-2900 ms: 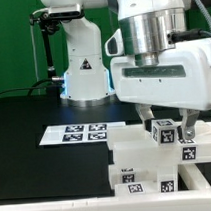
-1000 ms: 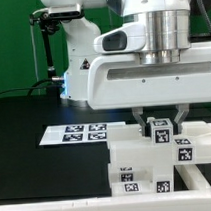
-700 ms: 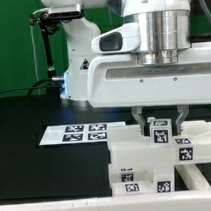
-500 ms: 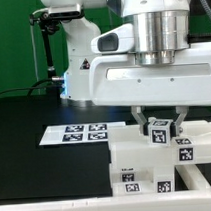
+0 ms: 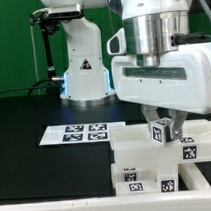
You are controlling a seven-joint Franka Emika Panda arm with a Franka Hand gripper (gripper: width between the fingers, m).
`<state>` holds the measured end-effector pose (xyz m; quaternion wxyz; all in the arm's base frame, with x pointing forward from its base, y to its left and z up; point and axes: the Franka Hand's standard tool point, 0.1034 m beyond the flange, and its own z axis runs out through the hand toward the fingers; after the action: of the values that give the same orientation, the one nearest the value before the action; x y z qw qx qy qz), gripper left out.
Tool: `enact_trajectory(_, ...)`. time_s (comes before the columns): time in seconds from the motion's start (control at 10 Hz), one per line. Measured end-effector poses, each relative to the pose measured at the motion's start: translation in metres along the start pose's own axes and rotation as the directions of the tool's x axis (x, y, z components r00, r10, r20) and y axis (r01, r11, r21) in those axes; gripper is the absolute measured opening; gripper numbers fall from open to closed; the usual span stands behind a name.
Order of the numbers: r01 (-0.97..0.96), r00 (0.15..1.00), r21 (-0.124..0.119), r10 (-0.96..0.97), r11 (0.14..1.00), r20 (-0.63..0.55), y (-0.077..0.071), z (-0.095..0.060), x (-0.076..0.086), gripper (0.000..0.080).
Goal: Assemble chair
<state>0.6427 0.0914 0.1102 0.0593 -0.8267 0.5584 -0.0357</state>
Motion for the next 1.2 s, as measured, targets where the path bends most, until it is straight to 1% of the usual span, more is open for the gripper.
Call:
enact_trajectory(0.1,-0.08,0.997,0.002,0.08,0.997,0.002,0.0003,-0.0001,0.002,0.0281)
enact_trajectory(0.2,-0.12,0.993,0.002,0.12,0.993,0.003,0.0003,-0.0002,0.0027,0.0281)
enact_trajectory(0.3,-0.126,0.992,0.003,0.126,0.992,0.004,0.0002,0.0,0.0022,0.0356)
enact_trajectory(0.4,-0.11,0.994,0.003,0.11,0.994,0.003,0.0002,0.0,0.0022,0.0356)
enact_trajectory(0.6,-0.064,0.998,0.003,0.064,0.998,0.003,0.0001,0.0,0.002,0.0615)
enact_trajectory(0.7,-0.06,0.998,0.002,0.06,0.998,0.004,-0.0007,0.0002,-0.0019,0.0639)
enact_trajectory(0.9,0.112,0.994,0.003,-0.112,0.994,0.003,-0.0005,0.0002,-0.001,0.0648)
enact_trajectory(1.0,0.212,0.977,0.003,-0.212,0.977,0.002,-0.0005,0.0002,-0.0008,0.0648)
enact_trajectory(1.1,0.257,0.966,0.002,-0.257,0.966,0.001,-0.0004,0.0002,-0.0005,0.0649)
enact_trajectory(1.2,0.4,0.917,0.001,-0.4,0.917,0.0,0.0001,0.0,0.0017,0.0649)
